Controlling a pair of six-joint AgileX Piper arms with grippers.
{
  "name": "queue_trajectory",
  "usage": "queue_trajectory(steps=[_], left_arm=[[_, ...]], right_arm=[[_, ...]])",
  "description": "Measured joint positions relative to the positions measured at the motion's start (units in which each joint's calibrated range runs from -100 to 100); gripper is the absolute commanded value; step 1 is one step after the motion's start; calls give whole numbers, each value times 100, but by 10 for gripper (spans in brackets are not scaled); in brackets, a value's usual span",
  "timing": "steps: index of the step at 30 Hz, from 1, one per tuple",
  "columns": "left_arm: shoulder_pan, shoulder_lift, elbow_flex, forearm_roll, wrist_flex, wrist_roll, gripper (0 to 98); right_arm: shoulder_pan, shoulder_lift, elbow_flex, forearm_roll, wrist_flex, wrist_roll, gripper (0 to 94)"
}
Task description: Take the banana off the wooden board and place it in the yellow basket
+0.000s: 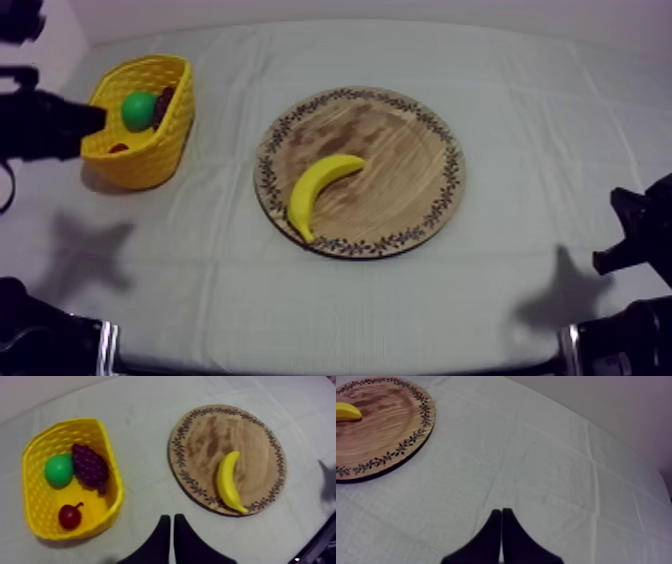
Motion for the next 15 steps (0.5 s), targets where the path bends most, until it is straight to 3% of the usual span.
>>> queue_trajectory(steps=[15], left_arm=[[1134,3599,-3331,409,1828,282,0]], right_arm=[[0,0,0,0,0,0,3]])
